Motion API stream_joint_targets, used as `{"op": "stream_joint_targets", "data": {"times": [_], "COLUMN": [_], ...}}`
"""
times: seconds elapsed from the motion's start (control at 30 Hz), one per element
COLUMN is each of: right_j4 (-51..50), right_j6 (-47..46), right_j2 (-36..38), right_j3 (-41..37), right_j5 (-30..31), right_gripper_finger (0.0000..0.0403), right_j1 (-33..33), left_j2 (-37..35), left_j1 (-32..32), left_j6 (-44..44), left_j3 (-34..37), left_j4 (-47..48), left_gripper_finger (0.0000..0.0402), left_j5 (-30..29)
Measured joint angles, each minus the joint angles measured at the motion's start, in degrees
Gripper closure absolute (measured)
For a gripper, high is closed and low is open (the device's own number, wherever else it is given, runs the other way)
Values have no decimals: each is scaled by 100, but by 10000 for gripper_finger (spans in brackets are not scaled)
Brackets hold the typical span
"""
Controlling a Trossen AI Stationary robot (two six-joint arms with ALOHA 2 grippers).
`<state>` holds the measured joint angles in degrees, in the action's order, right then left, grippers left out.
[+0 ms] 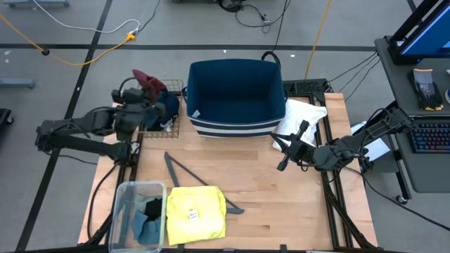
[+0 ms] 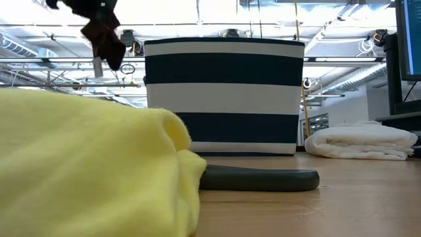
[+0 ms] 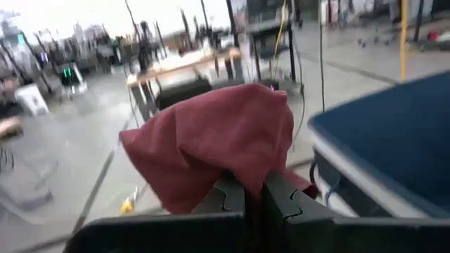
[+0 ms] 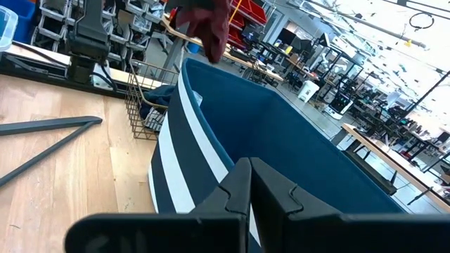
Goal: Pick & Place Cloths
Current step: Put the red shorts into the wire basket
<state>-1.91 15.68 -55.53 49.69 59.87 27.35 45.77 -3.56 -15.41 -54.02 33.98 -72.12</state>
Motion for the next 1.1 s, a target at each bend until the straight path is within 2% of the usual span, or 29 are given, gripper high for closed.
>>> {"op": "stream_joint_targets", "data": {"times": [0.1, 0.27, 0.43, 0.67, 0.9, 1.1], "right_j4": [0, 0, 0, -2, -2, -5], "right_j6": [0, 0, 0, 0, 0, -137], "right_j2": [0, 0, 0, 0, 0, 0], "right_j3": [0, 0, 0, 0, 2, 1], "right_j5": [0, 0, -2, -1, 0, -2], "right_gripper_finger": [403, 403, 403, 403, 403, 403], "right_j1": [0, 0, 0, 0, 0, 0], "left_j2": [66, 119, 386, 1100, 2051, 2714], "left_j1": [-520, -1546, -2542, -3646, -4401, -4758], "left_j6": [-758, -1499, -1509, -1161, -995, -1205], "left_j3": [0, 2, 2, 2, 2, 2], "left_j4": [716, 1440, 1612, 1588, 1585, 1587], "left_gripper_finger": [401, 401, 401, 401, 401, 401], "left_j5": [560, 1921, 3097, 4134, 5488, 6300]}}
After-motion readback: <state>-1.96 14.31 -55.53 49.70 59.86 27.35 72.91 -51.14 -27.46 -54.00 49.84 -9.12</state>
